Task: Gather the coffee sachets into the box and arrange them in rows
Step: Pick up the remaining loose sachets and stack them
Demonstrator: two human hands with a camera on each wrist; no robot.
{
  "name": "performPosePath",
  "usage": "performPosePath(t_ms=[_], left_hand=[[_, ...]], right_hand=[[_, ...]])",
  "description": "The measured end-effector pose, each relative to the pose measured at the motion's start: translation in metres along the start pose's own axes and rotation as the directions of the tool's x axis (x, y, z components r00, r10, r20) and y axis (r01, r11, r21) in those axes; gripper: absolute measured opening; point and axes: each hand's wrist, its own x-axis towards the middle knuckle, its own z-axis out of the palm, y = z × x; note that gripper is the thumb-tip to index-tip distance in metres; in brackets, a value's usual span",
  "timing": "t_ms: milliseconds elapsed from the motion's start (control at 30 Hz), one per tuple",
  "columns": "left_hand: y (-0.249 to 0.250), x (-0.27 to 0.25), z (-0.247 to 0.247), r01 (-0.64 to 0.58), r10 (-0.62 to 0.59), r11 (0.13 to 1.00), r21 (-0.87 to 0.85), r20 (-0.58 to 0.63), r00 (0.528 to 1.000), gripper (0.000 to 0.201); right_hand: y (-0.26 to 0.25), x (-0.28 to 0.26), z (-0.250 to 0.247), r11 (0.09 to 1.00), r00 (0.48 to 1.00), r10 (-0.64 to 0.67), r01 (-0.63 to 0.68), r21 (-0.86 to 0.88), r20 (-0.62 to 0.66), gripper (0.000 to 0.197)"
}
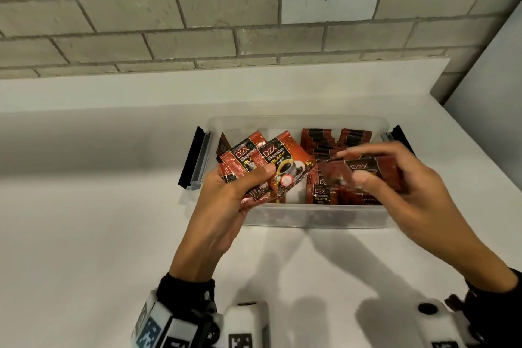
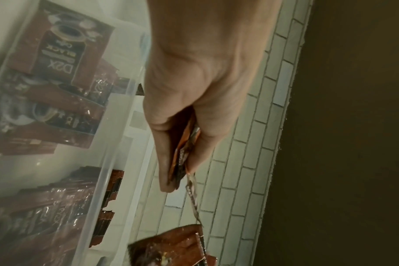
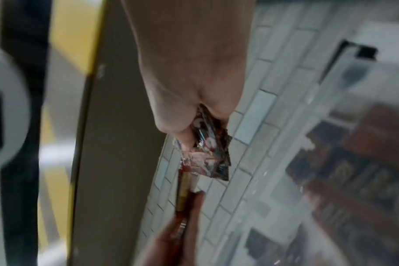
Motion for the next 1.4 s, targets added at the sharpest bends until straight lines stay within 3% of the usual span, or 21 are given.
performPosePath(t_ms=[67,167,267,367,500,567,767,933,1100,1200,1333,1400], left_hand=[[0.000,0.001,0.000,-0.011,0.011,1.000,0.029,0.004,1.000,0.031],[-0.001,-0.001,0.004,-0.008,0.005,0.995,0.100,0.024,1.000,0.031],[-0.004,-0.003,0.011,0.016,-0.033,0.987,0.161,0.104,0.994,0.049],[-0.007,-0.004,0.017,0.028,-0.060,0.980,0.197,0.158,0.986,0.051],[-0.004,-0.005,0.012,0.080,-0.104,0.984,0.160,0.151,0.983,0.017],[-0.002,-0.004,0.007,0.106,-0.129,0.983,0.148,0.149,0.981,0.009],[0.003,-0.005,0.008,0.145,-0.214,0.956,0.255,0.268,0.940,0.031],[0.000,-0.002,0.001,0.062,-0.119,0.980,0.191,0.303,0.946,0.058],[-0.005,-0.002,-0.006,-0.006,-0.065,0.981,0.194,0.359,0.931,0.041],[-0.007,-0.004,-0.001,-0.025,-0.070,0.967,0.254,0.359,0.931,0.052],[-0.011,-0.003,0.013,0.061,-0.116,0.985,0.164,0.351,0.929,0.053],[-0.011,-0.001,0.017,0.157,-0.182,0.983,0.095,0.395,0.900,0.059]], right_hand=[[0.000,0.002,0.001,0.929,0.978,0.208,-0.195,0.313,-0.007,0.027],[0.003,0.010,-0.002,0.706,0.926,0.371,-0.326,0.628,0.063,0.036],[0.006,0.018,0.001,0.676,0.873,0.453,-0.469,0.568,0.182,0.039],[0.010,0.022,0.008,0.685,0.823,0.513,-0.563,0.463,0.243,0.039],[0.009,0.029,0.006,0.673,0.822,0.527,-0.559,0.485,0.216,0.043],[0.008,0.032,0.002,0.674,0.828,0.517,-0.551,0.492,0.219,0.046],[0.007,0.037,0.005,0.681,0.842,0.461,-0.537,0.498,0.278,0.039],[0.013,0.039,0.004,0.661,0.837,0.500,-0.534,0.527,0.222,0.046],[0.014,0.038,0.005,0.639,0.835,0.505,-0.532,0.556,0.218,0.048],[0.011,0.038,0.011,0.637,0.844,0.488,-0.518,0.570,0.222,0.049],[0.006,0.035,0.022,0.620,0.848,0.459,-0.519,0.588,0.264,0.048],[0.003,0.033,0.028,0.617,0.849,0.423,-0.526,0.585,0.316,0.048]])
